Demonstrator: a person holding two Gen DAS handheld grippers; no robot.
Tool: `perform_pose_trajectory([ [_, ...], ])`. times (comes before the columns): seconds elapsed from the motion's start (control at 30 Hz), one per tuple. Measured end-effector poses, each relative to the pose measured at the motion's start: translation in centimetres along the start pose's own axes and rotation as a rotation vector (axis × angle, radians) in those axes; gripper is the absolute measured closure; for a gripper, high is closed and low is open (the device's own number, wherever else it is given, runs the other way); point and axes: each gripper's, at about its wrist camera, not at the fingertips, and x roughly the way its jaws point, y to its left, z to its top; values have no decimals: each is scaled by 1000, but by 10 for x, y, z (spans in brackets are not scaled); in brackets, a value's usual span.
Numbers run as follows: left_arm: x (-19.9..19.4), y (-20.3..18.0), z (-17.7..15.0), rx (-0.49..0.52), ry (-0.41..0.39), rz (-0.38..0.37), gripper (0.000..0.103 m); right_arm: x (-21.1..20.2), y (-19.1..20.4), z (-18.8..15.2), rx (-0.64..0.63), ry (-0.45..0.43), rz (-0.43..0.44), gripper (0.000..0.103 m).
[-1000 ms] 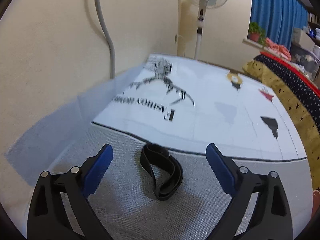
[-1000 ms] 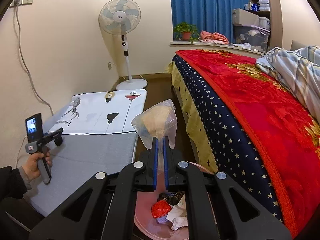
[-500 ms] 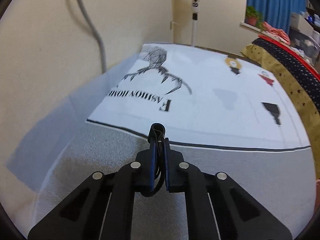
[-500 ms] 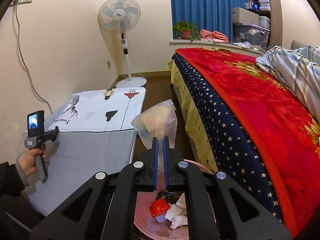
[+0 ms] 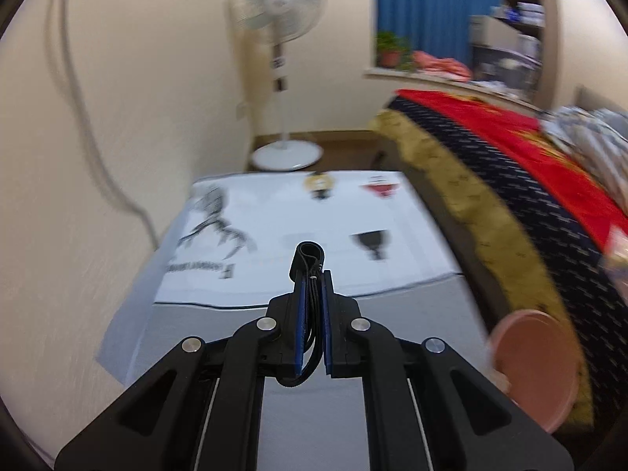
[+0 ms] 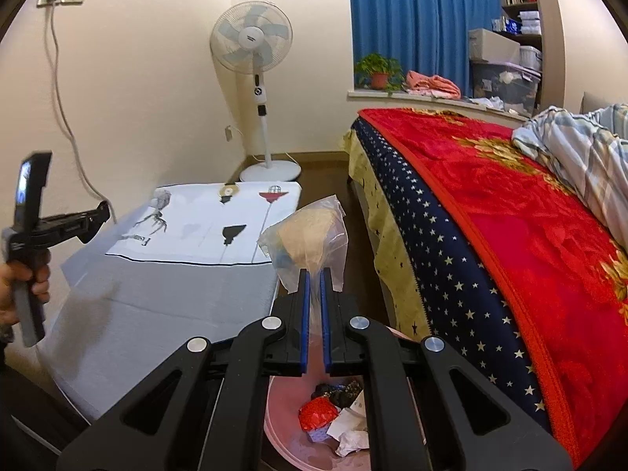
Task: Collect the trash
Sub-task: 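Carry both items over the wastebasket and open both tools to drop them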
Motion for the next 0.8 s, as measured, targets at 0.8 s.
perform_pose_trajectory([
  [0.8, -5, -231, -47, 136, 153, -406, 96, -9, -79, -40, 32, 131, -106, 97],
])
